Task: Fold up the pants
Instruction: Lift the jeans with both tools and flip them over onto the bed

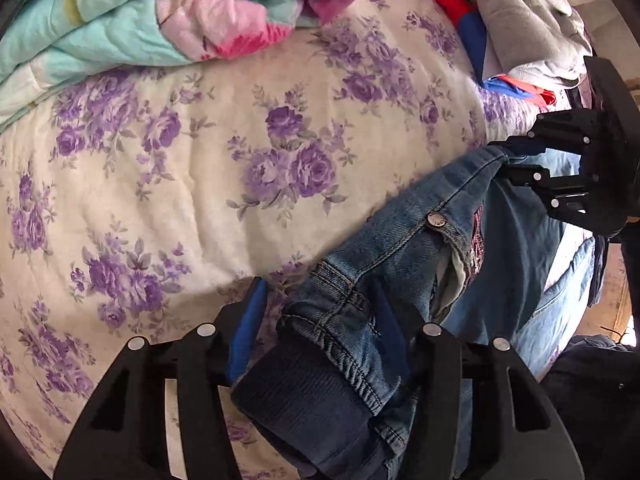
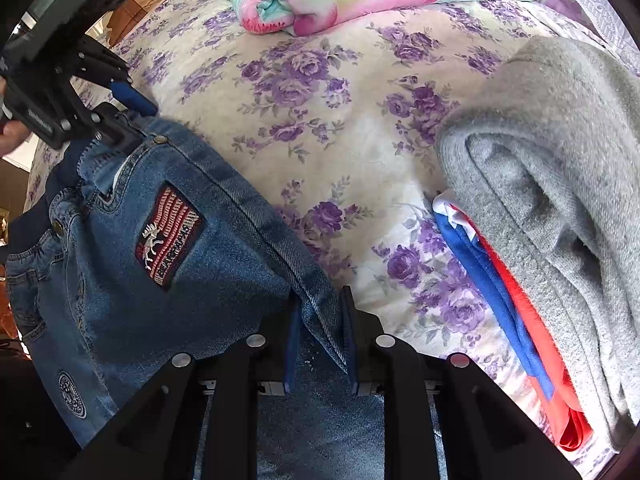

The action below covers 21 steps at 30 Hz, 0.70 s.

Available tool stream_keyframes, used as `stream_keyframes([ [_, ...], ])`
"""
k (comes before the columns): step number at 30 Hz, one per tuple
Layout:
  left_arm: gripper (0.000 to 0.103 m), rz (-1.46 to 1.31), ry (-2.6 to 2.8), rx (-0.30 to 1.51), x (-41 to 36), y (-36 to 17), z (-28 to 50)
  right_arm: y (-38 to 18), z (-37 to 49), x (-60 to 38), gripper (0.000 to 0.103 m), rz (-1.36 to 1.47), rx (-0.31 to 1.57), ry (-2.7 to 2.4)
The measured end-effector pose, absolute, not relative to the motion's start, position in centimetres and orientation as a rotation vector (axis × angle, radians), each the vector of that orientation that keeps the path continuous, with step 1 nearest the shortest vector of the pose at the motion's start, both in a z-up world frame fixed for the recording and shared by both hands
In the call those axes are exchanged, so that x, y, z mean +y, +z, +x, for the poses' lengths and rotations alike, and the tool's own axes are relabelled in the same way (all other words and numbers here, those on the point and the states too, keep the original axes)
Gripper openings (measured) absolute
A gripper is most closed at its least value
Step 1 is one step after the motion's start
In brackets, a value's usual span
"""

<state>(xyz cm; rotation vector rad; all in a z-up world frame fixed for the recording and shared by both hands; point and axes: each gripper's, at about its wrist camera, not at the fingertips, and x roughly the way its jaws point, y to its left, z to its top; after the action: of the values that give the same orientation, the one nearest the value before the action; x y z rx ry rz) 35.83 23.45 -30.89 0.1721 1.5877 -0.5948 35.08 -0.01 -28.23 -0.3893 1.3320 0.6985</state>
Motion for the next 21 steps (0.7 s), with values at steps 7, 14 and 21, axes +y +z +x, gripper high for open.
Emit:
stream_keyframes([
  [7, 0.028, 0.269, -0.646, 1.506, 22.3, -28.8, 33.4, -26.7, 37.7, 0.8, 0.060, -0.452, 1.347, 0.705],
  [14, 0.025, 0.324, -0.643, 1.443, 22.2, -26.3, 31.6, -26.1, 37.8, 0.6, 0.012, -0.402, 1.399, 0.833],
  [21, 0.024, 0.422, -0.620, 1.388, 21.2, -23.5, 29.0, -19.6, 34.4, -0.4, 0.011, -0.416, 1.264, 0.827],
])
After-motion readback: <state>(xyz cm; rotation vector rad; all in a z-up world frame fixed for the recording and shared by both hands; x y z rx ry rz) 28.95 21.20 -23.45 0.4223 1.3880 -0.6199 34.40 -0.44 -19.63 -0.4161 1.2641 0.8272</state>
